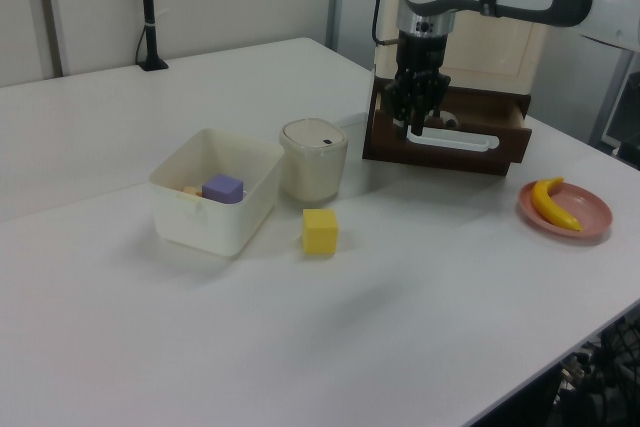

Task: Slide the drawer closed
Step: 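Move the gripper over toward the open wooden drawer front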

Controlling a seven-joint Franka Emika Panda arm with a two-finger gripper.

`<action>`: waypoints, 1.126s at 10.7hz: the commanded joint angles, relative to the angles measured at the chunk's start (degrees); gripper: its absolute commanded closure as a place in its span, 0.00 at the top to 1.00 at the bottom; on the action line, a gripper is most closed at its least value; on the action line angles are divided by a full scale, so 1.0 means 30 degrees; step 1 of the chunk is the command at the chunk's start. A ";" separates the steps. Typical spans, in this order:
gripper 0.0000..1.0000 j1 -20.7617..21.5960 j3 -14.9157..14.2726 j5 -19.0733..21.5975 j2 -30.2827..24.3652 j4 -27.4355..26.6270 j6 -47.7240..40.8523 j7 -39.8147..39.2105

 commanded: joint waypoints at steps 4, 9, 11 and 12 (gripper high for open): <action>0.11 -0.0385 -0.0869 0.0467 -0.0151 -0.0783 0.1364 0.0841; 0.11 -0.0239 -0.3389 -0.0291 0.1487 -0.2453 0.5992 0.4998; 0.11 -0.0210 -0.3975 -0.0878 0.2773 -0.2456 0.8157 0.6756; 0.11 -0.0180 -0.4268 -0.1229 0.3476 -0.2339 0.9677 0.7577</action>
